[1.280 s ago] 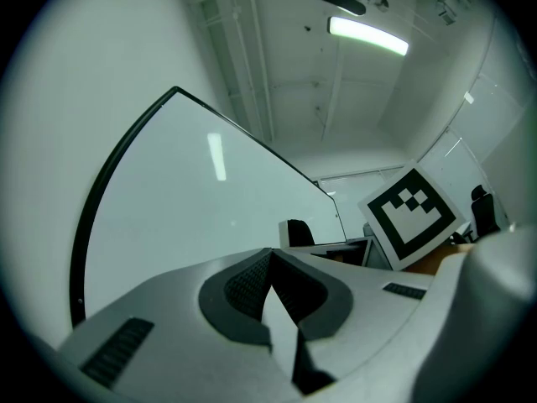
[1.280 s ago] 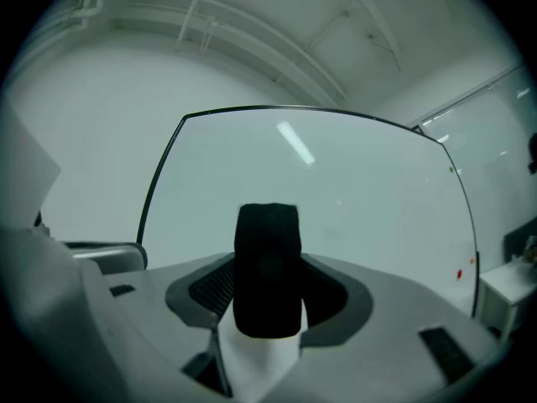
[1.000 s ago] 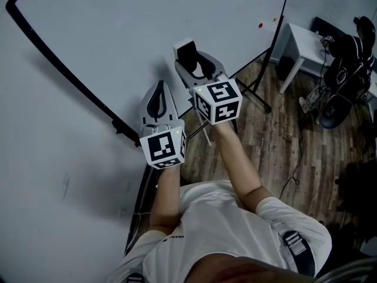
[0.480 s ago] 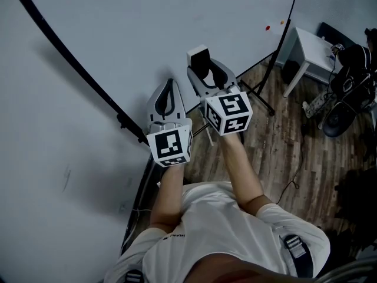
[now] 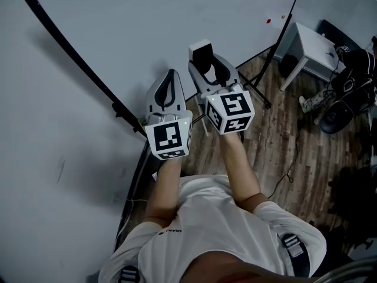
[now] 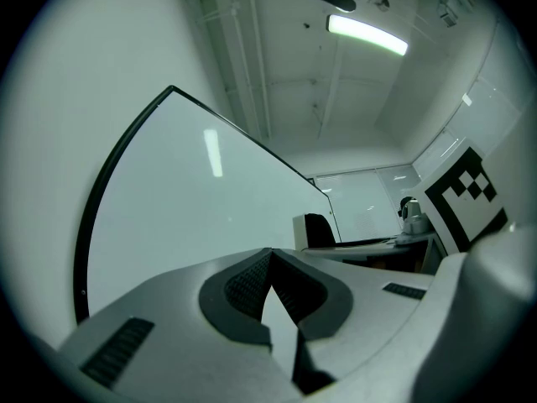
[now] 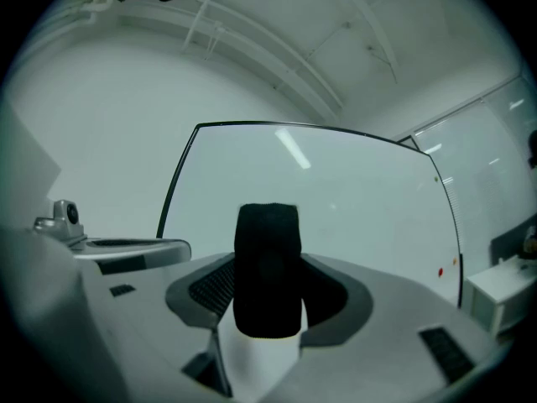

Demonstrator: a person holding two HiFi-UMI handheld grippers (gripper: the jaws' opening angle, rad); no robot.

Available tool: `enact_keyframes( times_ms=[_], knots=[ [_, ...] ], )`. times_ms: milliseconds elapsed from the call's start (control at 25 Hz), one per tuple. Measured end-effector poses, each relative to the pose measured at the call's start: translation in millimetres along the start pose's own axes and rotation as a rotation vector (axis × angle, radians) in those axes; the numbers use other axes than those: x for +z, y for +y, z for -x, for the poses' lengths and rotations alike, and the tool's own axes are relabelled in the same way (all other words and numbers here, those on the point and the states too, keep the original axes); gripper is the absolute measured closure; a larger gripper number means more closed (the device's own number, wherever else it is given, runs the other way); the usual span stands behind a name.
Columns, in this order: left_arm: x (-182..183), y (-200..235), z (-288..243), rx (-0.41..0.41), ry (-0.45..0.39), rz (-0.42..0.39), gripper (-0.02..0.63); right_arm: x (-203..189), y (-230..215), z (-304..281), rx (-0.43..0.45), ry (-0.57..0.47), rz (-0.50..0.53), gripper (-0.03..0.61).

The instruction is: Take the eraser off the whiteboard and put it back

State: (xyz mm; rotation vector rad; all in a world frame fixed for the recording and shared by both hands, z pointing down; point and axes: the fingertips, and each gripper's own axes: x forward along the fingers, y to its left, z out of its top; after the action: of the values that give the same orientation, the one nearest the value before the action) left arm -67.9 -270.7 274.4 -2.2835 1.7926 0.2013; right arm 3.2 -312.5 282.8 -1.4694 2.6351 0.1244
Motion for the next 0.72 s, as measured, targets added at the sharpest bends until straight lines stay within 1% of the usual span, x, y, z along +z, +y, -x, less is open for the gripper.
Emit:
enact_keyframes(
  times_ms=[160,720],
  knots=[
    [-4,2,-4,-0.003,-0.002,-0.001,0.611,-2,-1,1,-0.005,0.003,0.000,0.345],
    [-11,-11,11,-0.021,0.015,0.004,0.611,-9,10,29,-0.027,0.006,0.017,0.345]
  ],
)
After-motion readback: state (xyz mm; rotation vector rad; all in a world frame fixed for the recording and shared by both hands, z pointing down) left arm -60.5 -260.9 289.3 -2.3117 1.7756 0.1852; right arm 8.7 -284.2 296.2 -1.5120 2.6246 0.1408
